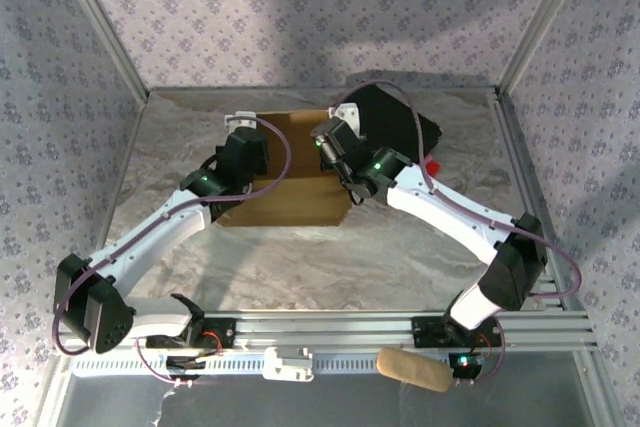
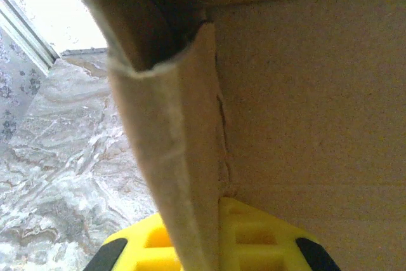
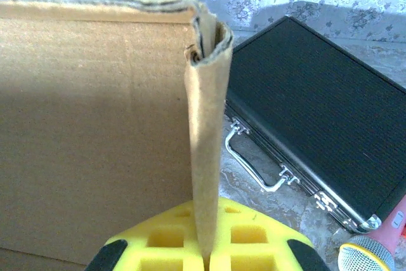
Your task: Fold the paper box
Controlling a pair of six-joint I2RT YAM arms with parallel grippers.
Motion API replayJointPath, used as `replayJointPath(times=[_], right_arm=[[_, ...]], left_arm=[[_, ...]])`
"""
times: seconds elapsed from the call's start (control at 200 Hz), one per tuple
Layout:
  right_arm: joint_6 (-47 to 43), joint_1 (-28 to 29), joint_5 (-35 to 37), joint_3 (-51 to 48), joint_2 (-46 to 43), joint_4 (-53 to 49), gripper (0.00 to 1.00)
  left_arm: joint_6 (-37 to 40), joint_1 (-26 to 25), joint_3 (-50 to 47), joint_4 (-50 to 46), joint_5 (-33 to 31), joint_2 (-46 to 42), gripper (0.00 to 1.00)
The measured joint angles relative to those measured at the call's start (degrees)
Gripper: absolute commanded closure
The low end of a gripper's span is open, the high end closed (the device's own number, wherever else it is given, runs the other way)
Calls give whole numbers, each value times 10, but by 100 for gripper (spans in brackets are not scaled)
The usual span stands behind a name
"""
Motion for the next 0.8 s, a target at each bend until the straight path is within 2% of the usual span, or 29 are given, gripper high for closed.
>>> replayJointPath(times=[0.115, 0.16, 0.22, 0.355, 0.485, 0.67, 0.8], right_arm=[[2, 0, 3, 0, 0, -1, 100], [2, 0, 4, 0, 0, -3, 100], [2, 0, 4, 0, 0, -3, 100], [2, -1, 4, 0, 0, -3, 100], [4, -5, 4, 0, 0, -7, 100], [8, -10, 4, 0, 0, -9, 100], [8, -10, 1, 0, 0, -13, 100]], left_arm=[[-2, 16, 5, -5, 47, 0, 70], [3, 29, 10, -11, 78, 0, 62], [2, 49, 23, -16, 125, 0, 58], [6, 77, 62, -36, 219, -1, 54], [12, 87, 101, -65, 273, -7, 53], [25, 91, 112, -95, 299, -13, 54], [32, 98, 81, -89, 324, -32, 52]])
